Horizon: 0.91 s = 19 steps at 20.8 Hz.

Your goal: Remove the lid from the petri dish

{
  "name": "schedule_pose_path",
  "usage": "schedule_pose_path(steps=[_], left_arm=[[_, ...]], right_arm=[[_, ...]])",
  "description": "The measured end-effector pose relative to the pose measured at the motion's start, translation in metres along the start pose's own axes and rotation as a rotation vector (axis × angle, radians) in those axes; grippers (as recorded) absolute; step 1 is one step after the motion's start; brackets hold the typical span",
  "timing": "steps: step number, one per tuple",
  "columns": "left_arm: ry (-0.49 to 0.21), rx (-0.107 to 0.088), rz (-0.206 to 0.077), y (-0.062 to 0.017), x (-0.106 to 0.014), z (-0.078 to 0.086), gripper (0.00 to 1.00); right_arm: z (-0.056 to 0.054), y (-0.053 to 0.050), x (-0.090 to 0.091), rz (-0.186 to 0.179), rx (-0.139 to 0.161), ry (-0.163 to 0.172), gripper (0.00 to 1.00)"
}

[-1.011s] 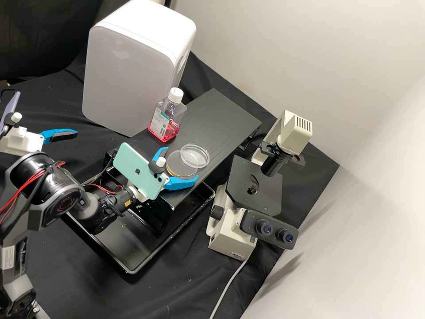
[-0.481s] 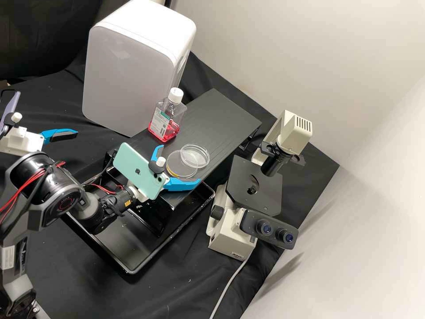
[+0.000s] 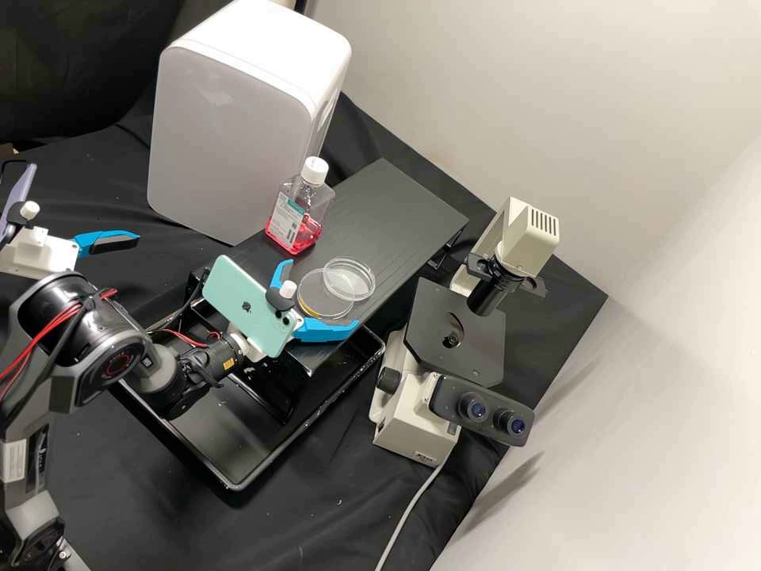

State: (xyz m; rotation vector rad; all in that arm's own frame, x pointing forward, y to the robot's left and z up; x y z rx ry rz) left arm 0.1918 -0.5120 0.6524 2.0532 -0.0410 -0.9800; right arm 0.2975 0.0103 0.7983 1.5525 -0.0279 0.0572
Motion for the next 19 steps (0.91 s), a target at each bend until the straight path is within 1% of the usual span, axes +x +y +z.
schedule_pose_path(steps=[5,9,13,14,19], left_arm=[[0.000,0.000,0.000,0.0000,0.0000,0.0000,1.00],[0.000,0.000,0.000,0.0000,0.0000,0.0000,1.00],[0.000,0.000,0.000,0.0000,0.0000,0.0000,1.00],[0.000,0.000,0.000,0.0000,0.0000,0.0000,1.00],[0.000,0.000,0.000,0.0000,0.0000,0.0000,1.00]], right_arm=[[0.0000,0.0000,0.0000,0.000,0.000,0.000,1.00],[0.0019,-0.0020,0.0005,-0.014,0.000,-0.013,1.00],[0.0038,-0.0042,0.0032,-0.019,0.000,-0.018,1.00],[0.0034,-0.0038,0.0035,-0.015,0.000,-0.014,1.00],[0.0035,-0.0040,0.0065,-0.015,0.000,-0.014,1.00]])
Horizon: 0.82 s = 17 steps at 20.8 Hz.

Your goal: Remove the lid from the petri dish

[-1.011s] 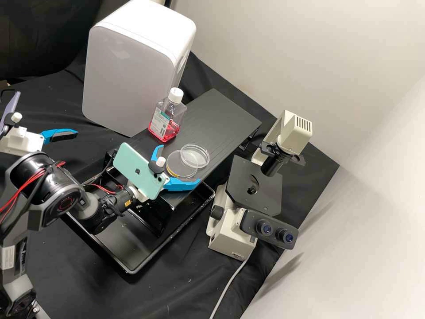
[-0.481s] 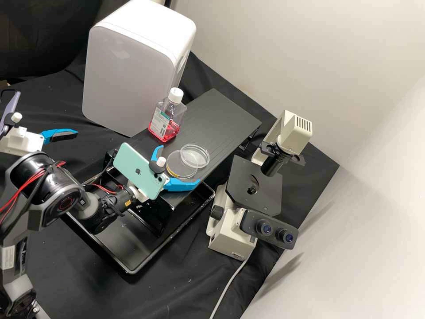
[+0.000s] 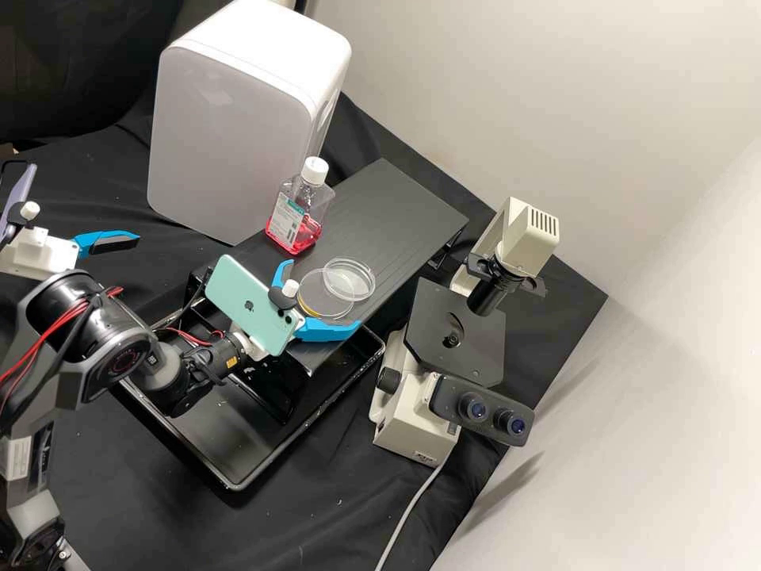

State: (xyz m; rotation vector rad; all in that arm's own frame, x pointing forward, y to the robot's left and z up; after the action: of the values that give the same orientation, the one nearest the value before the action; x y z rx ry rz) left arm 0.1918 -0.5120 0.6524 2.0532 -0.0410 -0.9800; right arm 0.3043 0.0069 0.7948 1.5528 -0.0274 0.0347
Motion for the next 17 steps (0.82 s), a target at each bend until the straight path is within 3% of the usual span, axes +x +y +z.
schedule_pose_path(steps=[6,7,17], left_arm=[[0.000,0.000,0.000,0.0000,0.0000,0.0000,1.00],[0.000,0.000,0.000,0.0000,0.0000,0.0000,1.00],[0.000,0.000,0.000,0.0000,0.0000,0.0000,1.00]], right_arm=[[0.0000,-0.0004,0.0060,0.005,0.000,0.005,1.00],[0.0001,-0.0005,0.0060,0.005,0.000,0.004,0.00],[0.0010,-0.0021,0.0074,0.007,0.000,0.009,0.00]])
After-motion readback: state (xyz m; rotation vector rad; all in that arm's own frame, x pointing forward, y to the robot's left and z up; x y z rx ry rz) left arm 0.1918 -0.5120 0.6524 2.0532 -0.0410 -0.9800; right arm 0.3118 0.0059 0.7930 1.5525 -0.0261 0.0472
